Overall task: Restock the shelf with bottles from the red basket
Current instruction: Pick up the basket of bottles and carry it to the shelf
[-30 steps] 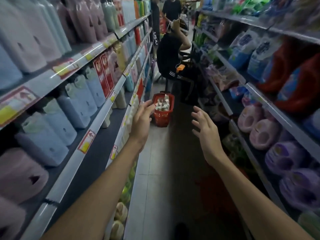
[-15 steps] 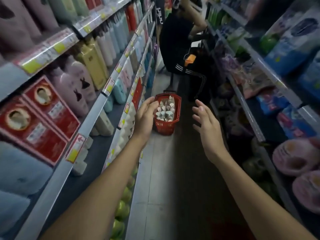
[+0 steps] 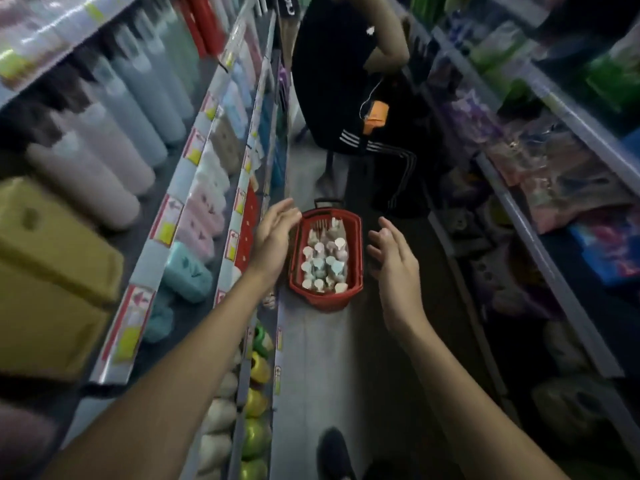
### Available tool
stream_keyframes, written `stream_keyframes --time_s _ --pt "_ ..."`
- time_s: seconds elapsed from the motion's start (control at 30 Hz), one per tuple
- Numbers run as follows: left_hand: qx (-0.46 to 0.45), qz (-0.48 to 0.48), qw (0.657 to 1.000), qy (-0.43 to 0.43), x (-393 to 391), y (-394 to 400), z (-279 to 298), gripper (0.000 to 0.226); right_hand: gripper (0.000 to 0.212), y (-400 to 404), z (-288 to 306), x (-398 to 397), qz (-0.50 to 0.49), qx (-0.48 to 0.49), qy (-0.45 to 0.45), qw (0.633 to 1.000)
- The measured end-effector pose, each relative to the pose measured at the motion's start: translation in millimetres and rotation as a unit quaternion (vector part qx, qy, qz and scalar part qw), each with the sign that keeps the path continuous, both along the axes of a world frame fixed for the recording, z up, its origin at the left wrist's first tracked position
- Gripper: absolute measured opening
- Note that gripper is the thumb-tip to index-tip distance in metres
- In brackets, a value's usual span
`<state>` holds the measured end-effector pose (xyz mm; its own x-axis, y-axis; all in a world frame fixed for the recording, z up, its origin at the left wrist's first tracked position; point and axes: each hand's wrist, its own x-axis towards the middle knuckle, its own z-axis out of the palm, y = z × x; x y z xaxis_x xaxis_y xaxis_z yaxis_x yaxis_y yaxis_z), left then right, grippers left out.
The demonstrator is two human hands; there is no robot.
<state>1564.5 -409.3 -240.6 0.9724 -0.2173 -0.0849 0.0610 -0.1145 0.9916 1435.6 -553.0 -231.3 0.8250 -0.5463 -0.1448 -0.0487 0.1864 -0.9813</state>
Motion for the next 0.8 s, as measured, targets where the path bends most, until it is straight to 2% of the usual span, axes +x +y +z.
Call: stream_keyframes --time_s 0.1,0.23,0.33,0.47,0.67,0.8 --pt "0.041 -0.022 0.999 0.016 78.9 -22.7 -23.2 0.042 0.022 -15.2 -21.0 72.8 -0.034 0.02 0.03 0.999" --pt "0.099 -0.063 0.993 0.028 190.3 -66.0 -77.1 0.042 0.022 -46.7 -72.4 166.9 -0.089 0.06 0.072 0.992" --pt "0.154 -0.089 0.984 0.029 274.4 -101.2 -141.6 0.042 0.021 -74.5 -137.9 234.0 -0.134 0.11 0.1 0.98" --pt "0.223 -0.137 0.963 0.069 361.3 -135.6 -246.3 0.043 0.036 -105.0 -239.5 309.8 -0.189 0.187 0.163 0.95" --pt "0.294 -0.216 0.926 0.099 439.2 -161.6 -381.9 0.042 0.02 -112.3 -374.2 377.0 -0.233 0.207 0.211 0.926" --pt "0.314 -0.274 0.905 0.088 488.7 -182.6 -449.5 0.047 0.025 -101.1 -452.6 392.7 -0.288 0.201 0.259 0.9"
